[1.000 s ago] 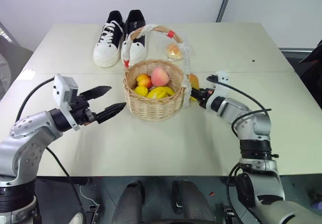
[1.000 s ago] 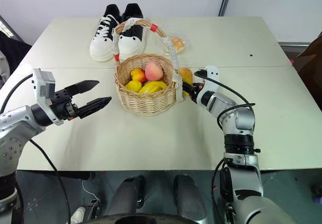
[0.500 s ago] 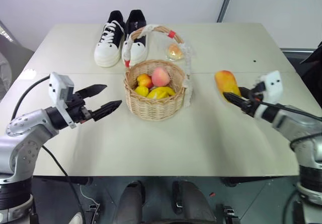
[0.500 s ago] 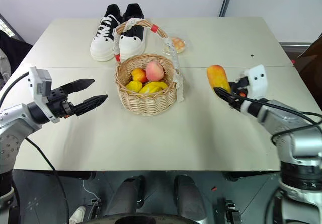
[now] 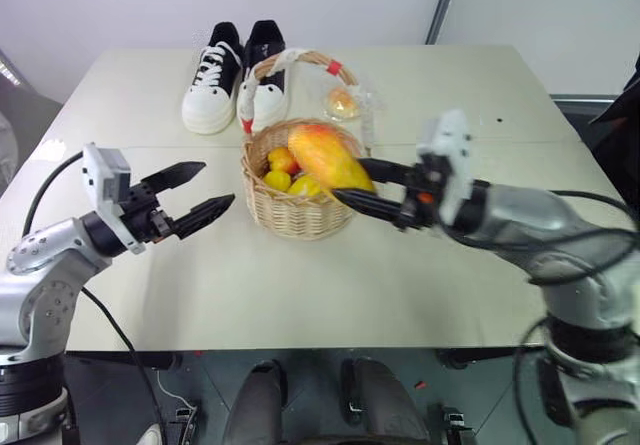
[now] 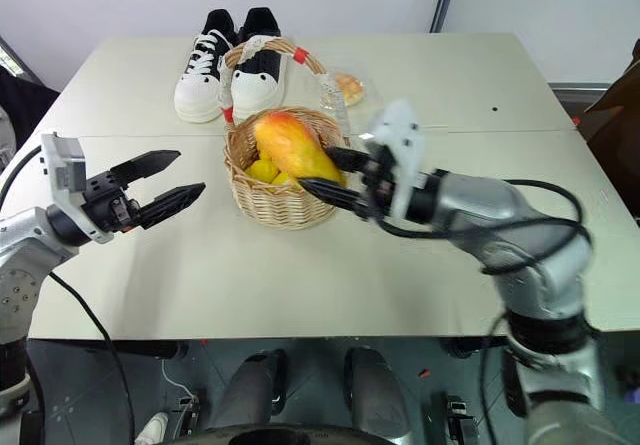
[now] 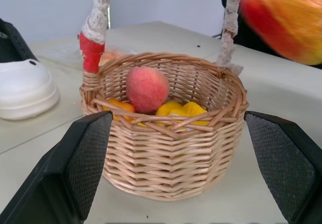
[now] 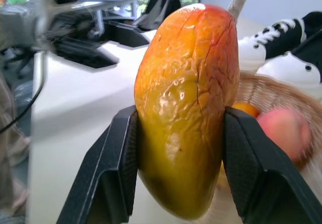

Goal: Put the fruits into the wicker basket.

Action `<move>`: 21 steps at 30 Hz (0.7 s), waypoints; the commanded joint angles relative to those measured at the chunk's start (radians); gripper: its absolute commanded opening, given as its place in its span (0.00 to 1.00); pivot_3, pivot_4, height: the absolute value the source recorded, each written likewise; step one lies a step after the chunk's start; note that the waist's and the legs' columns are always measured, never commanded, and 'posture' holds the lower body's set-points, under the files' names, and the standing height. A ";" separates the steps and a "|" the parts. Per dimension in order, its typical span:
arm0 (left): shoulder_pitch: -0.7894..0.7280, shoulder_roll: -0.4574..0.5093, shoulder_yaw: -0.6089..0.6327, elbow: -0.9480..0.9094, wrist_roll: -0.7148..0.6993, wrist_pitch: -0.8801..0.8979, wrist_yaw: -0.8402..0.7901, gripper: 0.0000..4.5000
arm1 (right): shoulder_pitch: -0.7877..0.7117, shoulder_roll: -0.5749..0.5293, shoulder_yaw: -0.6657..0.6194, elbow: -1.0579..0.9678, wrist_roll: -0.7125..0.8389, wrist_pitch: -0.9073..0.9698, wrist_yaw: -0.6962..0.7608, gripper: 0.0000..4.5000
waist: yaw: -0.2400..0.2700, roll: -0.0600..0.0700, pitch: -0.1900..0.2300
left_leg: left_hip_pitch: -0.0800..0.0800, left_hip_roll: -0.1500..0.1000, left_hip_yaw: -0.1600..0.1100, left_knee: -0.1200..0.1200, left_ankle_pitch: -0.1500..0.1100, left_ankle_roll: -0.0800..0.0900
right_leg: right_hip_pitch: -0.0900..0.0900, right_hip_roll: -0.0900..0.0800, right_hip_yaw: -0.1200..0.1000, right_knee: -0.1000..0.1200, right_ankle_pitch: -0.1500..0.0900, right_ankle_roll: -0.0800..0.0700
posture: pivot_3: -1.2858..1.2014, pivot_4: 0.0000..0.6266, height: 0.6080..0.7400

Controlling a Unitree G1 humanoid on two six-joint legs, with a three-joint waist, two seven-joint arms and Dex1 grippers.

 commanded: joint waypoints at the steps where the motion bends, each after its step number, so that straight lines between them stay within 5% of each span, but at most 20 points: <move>1: 0.012 -0.004 0.024 -0.039 -0.011 -0.021 0.009 1.00 | -0.066 0.067 0.024 0.074 -0.076 0.031 -0.117 0.42 | 0.007 0.000 0.000 | -0.001 0.000 0.000 0.000 0.000 0.000 | 0.000 0.000 0.000 0.000 0.000 0.000 | 0.52 0.24 1.00; 5: 0.034 -0.020 0.024 -0.064 -0.014 -0.026 0.026 1.00 | -0.108 0.120 0.043 0.140 -0.119 0.028 -0.142 0.42 | 0.006 -0.001 0.000 | -0.006 0.001 -0.001 0.000 0.000 0.000 | -0.004 0.000 0.000 0.000 0.000 0.001 | 0.52 0.24 1.00; 10: 0.046 -0.045 0.019 -0.087 -0.022 -0.032 0.039 1.00 | -0.084 0.084 0.068 0.081 -0.169 -0.029 -0.087 0.92 | 0.002 0.000 0.000 | -0.014 0.001 -0.001 0.003 0.000 0.000 | -0.014 0.002 0.000 0.003 0.003 0.003 | 0.52 0.24 1.00; 16: 0.043 -0.065 -0.001 -0.106 -0.045 -0.028 0.031 1.00 | 0.118 -0.093 -0.059 -0.091 -0.078 -0.126 0.146 0.92 | 0.009 -0.001 -0.001 | -0.014 0.004 -0.002 0.003 0.000 0.000 | -0.013 0.005 -0.002 0.003 0.003 0.002 | 0.52 0.24 1.00; 21: -0.001 -0.083 -0.067 -0.116 -0.062 -0.013 0.020 1.00 | 0.185 -0.127 -0.192 -0.026 -0.048 -0.140 0.132 0.92 | -0.002 -0.001 -0.001 | -0.013 0.004 0.001 0.007 0.000 0.000 | -0.013 0.006 -0.001 0.004 0.005 -0.001 | 0.52 0.24 1.00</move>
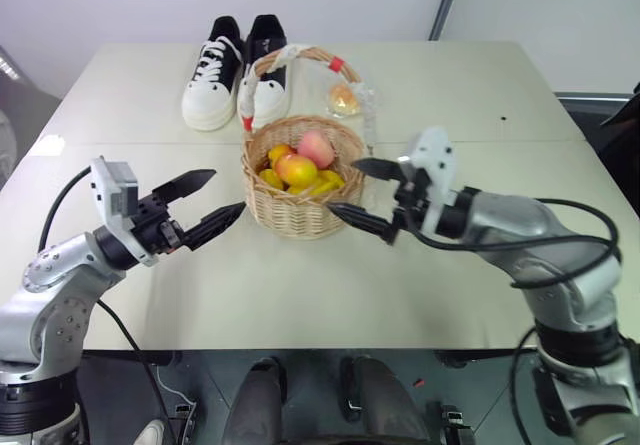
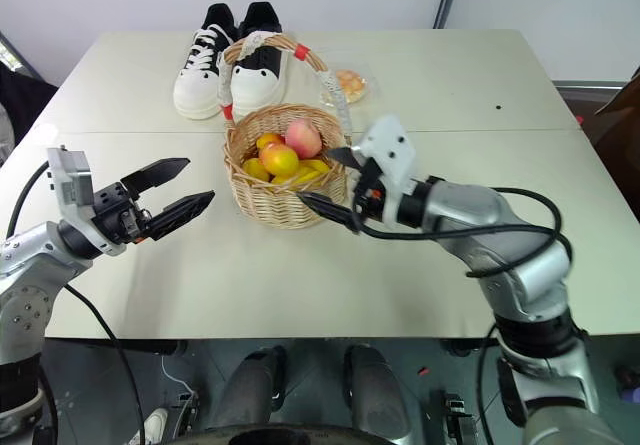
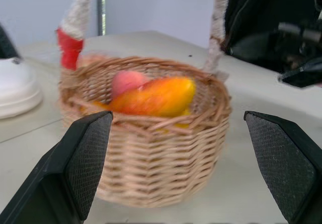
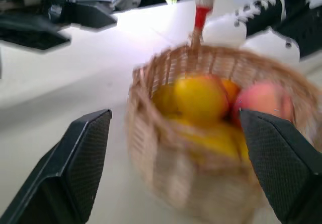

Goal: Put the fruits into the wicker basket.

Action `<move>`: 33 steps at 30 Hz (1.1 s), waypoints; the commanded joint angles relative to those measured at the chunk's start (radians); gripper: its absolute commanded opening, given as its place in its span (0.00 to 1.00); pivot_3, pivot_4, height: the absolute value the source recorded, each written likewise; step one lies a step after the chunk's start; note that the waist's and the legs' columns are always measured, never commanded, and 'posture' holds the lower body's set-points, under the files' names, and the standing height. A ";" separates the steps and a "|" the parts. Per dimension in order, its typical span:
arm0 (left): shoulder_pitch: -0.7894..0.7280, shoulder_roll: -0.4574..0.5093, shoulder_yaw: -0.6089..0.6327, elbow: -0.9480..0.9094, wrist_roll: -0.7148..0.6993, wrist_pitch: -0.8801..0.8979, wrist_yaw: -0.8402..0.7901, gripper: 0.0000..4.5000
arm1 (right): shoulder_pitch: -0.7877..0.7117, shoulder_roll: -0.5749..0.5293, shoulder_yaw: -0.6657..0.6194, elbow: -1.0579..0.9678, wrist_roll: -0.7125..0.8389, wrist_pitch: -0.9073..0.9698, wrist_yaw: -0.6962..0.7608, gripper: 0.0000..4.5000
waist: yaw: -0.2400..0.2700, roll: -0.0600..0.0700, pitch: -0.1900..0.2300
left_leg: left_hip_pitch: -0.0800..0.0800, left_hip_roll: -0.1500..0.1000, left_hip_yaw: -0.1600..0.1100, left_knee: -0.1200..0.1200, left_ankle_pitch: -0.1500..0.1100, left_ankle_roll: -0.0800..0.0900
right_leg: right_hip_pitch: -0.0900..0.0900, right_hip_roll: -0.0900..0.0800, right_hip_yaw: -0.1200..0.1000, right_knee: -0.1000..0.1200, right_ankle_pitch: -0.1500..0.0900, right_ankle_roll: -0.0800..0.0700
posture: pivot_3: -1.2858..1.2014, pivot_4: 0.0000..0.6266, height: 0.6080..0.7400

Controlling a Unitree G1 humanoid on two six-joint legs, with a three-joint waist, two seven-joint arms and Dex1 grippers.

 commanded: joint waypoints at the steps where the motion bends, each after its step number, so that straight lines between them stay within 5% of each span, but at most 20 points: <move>1: -0.036 -0.012 -0.040 -0.033 -0.024 -0.003 -0.011 1.00 | -0.034 0.024 -0.072 0.055 -0.013 -0.041 -0.051 0.92 | -0.001 0.000 0.000 | 0.000 0.001 0.000 0.002 0.000 0.000 | 0.000 0.001 0.000 0.000 0.001 -0.003 | 0.52 0.24 1.00; 10: -0.052 -0.026 -0.082 -0.040 -0.025 -0.009 -0.001 1.00 | -0.159 0.207 0.028 0.344 -0.182 -0.185 -0.151 0.87 | 0.000 0.000 0.000 | 0.000 0.009 0.000 0.006 0.000 0.000 | -0.001 0.012 0.003 0.002 0.005 -0.007 | 0.52 0.24 1.00; 12: -0.038 -0.026 -0.076 -0.052 -0.026 -0.009 0.005 1.00 | -0.165 0.232 0.013 0.358 -0.167 -0.192 -0.146 0.74 | 0.002 0.000 0.000 | 0.000 0.009 -0.001 0.006 0.000 0.000 | -0.001 0.013 0.002 0.002 0.005 -0.006 | 0.52 0.24 1.00; 18: 0.001 -0.022 -0.062 -0.076 -0.031 -0.009 0.017 1.00 | -0.139 0.211 -0.060 0.289 -0.116 -0.184 -0.135 0.04 | 0.004 0.001 0.000 | -0.001 0.009 0.000 0.006 0.000 0.001 | -0.001 0.012 0.002 0.002 0.004 -0.005 | 0.52 0.24 1.00; 25: -0.014 -0.022 -0.078 -0.059 -0.026 -0.011 0.010 1.00 | -0.100 0.086 -0.304 0.317 -0.121 -0.209 -0.208 0.02 | 0.006 0.001 0.000 | -0.001 0.009 0.000 0.006 0.000 0.001 | -0.001 0.012 0.003 0.002 0.003 -0.006 | 0.52 0.24 1.00; 33: -0.082 -0.035 -0.131 -0.017 -0.010 -0.014 -0.016 1.00 | -0.129 0.003 -0.407 0.590 -0.298 -0.373 -0.358 0.02 | -0.004 0.001 0.000 | 0.000 0.008 0.002 0.006 0.000 0.001 | -0.001 0.013 0.005 0.002 0.004 -0.006 | 0.52 0.24 1.00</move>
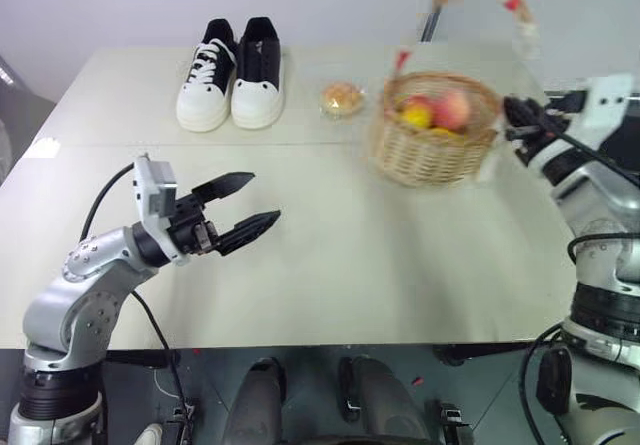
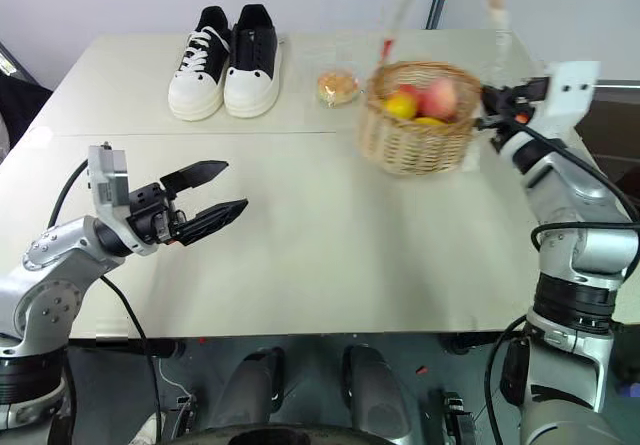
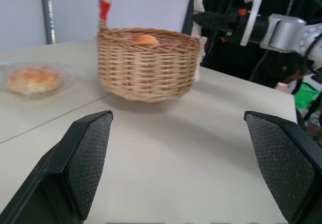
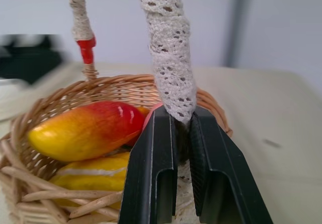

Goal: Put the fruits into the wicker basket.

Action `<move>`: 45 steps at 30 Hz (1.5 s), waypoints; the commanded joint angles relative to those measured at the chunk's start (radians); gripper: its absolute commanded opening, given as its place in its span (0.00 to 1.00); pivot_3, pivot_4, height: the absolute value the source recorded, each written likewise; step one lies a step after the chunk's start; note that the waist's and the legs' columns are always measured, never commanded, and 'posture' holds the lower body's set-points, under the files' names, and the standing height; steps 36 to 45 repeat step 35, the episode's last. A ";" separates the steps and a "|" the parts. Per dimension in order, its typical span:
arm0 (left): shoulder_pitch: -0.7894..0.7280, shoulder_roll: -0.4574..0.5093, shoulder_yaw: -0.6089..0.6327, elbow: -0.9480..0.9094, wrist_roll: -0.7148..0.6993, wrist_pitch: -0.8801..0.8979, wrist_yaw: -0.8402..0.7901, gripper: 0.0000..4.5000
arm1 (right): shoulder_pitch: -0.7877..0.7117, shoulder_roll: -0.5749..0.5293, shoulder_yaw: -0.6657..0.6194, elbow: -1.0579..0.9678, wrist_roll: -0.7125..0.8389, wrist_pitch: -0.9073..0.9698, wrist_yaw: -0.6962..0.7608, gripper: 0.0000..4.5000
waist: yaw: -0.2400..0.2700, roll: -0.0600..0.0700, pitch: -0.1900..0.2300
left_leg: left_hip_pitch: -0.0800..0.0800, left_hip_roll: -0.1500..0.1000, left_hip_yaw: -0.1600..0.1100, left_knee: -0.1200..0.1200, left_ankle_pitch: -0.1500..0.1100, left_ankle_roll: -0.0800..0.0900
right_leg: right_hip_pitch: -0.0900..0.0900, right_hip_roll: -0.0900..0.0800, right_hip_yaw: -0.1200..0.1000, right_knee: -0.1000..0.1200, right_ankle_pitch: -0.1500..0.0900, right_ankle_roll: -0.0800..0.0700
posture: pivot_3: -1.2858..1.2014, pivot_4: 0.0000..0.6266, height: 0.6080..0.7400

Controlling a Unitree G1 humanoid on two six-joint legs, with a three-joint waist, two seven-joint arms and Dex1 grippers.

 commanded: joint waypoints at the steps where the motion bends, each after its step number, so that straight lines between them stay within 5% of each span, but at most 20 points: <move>1: -0.034 -0.004 -0.017 0.004 0.002 -0.014 -0.018 1.00 | -0.048 -0.034 -0.031 0.094 -0.063 -0.116 -0.040 0.02 | -0.003 0.000 0.000 | 0.001 0.000 0.001 0.000 0.000 0.000 | 0.000 0.000 0.001 0.000 0.000 0.001 | 0.52 0.24 1.00; 3: -0.037 -0.003 -0.024 0.006 0.003 -0.015 -0.022 1.00 | -0.056 -0.036 -0.030 0.129 -0.075 -0.140 -0.041 0.02 | -0.004 0.002 0.000 | 0.001 0.000 0.001 0.000 0.000 0.000 | 0.000 0.001 0.003 0.001 0.000 0.001 | 0.52 0.24 1.00; 11: -0.034 0.017 -0.008 0.031 0.015 -0.019 -0.029 1.00 | 0.040 -0.065 -0.064 0.051 -0.069 -0.131 -0.014 0.82 | 0.004 0.002 0.000 | 0.002 0.001 0.006 0.000 -0.001 0.001 | -0.001 0.001 0.008 0.002 0.000 0.001 | 0.52 0.24 1.00; 18: 0.031 0.036 0.059 0.124 0.113 -0.044 0.055 1.00 | 0.264 -0.094 -0.156 -0.133 0.070 -0.069 0.131 0.82 | 0.002 0.003 0.000 | 0.003 0.000 0.010 0.001 -0.001 0.002 | -0.001 0.001 0.010 0.002 0.000 0.002 | 0.52 0.24 1.00; 25: 0.162 0.020 0.135 0.159 0.223 -0.090 0.169 1.00 | 0.456 -0.114 0.069 -0.365 0.139 -0.061 0.397 0.82 | -0.015 0.003 -0.001 | 0.012 0.005 0.019 -0.002 -0.002 0.003 | 0.002 0.004 0.018 0.002 -0.003 0.001 | 0.52 0.24 1.00; 33: 0.339 -0.060 0.212 0.109 0.259 -0.126 0.277 1.00 | 0.364 -0.041 0.279 -0.237 0.052 -0.170 0.470 0.82 | -0.018 0.000 -0.001 | 0.013 0.005 0.022 -0.001 -0.002 0.003 | 0.003 0.003 0.019 0.001 -0.003 0.001 | 0.52 0.24 1.00; 45: 0.356 -0.063 0.215 0.094 0.267 -0.140 0.282 1.00 | 0.346 -0.039 0.291 -0.202 0.042 -0.189 0.485 0.82 | -0.016 0.000 -0.001 | 0.013 0.005 0.022 -0.001 -0.002 0.003 | 0.003 0.003 0.019 0.001 -0.004 0.001 | 0.52 0.24 1.00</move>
